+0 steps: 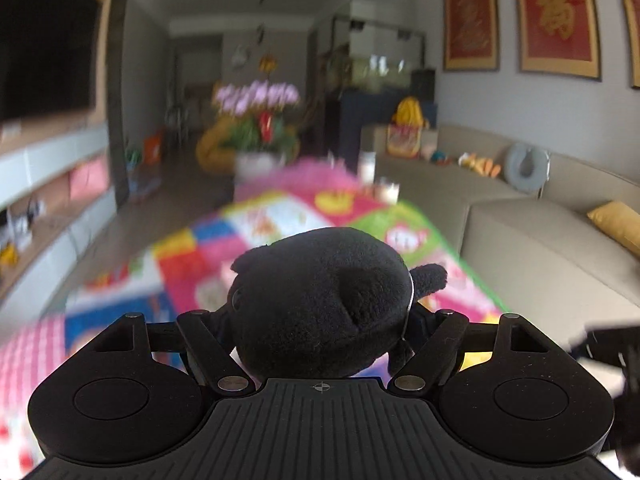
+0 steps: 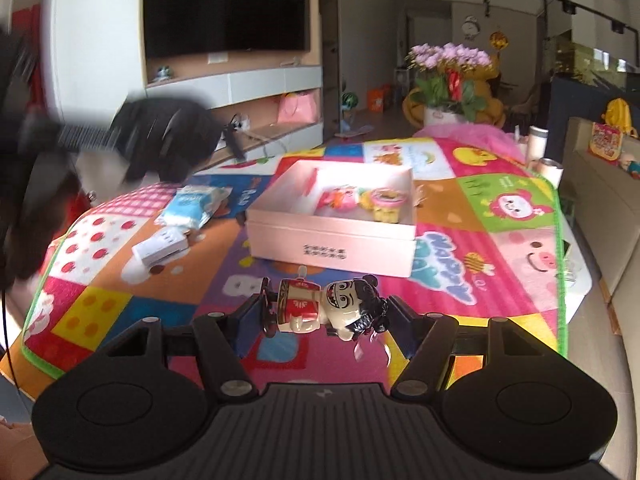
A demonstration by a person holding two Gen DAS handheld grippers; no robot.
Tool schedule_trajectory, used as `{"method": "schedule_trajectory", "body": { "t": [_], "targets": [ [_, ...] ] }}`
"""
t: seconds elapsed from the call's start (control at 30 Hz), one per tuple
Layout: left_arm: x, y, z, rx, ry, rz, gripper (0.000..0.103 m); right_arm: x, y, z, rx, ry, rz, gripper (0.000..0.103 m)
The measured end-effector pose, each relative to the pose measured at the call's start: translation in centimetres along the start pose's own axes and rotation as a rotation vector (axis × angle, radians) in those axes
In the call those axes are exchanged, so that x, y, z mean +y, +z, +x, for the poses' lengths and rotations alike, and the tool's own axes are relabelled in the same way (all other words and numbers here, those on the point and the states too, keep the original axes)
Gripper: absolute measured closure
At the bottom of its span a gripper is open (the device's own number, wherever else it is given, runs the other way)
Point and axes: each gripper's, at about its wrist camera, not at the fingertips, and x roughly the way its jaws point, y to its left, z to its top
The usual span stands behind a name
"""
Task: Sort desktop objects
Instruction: 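Drop the black cat plush into the pink box with the left gripper while the right lifts the figurine, then lower the figurine into the pink box and open the right gripper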
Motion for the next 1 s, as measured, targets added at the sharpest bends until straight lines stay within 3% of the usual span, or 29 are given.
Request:
{"method": "schedule_trajectory", "body": {
  "t": [0.2, 0.27, 0.4, 0.77, 0.87, 1.0],
  "targets": [
    [-0.4, 3.4, 6.1, -0.047, 0.015, 0.019, 0.018, -1.9, -0.8, 0.8, 0.015, -0.055, 0.059, 0.037],
    [-0.1, 3.4, 8.1, -0.050, 0.023, 0.022, 0.005, -2.4, -1.1, 1.2, 0.028, -0.065, 0.076, 0.037],
    [1.7, 1.4, 9.7, 0.014, 0.049, -0.058, 0.006, -2.9, -1.4, 1.6, 0.033, -0.085, 0.087, 0.037],
    [3.7, -9.5, 3.7, 0.170, 0.098, -0.121, 0.002, -3.0, 0.1, 3.8, 0.057, -0.066, 0.116, 0.037],
    [3.9, -11.4, 2.3, 0.199, 0.101, -0.161, 0.002, -2.3, 2.5, 4.0, 0.019, -0.043, 0.089, 0.037],
    [4.4, -12.1, 0.7, 0.185, 0.089, -0.209, 0.002, -1.7, 8.8, 4.4, -0.103, -0.015, 0.056, 0.037]
  ]
}}
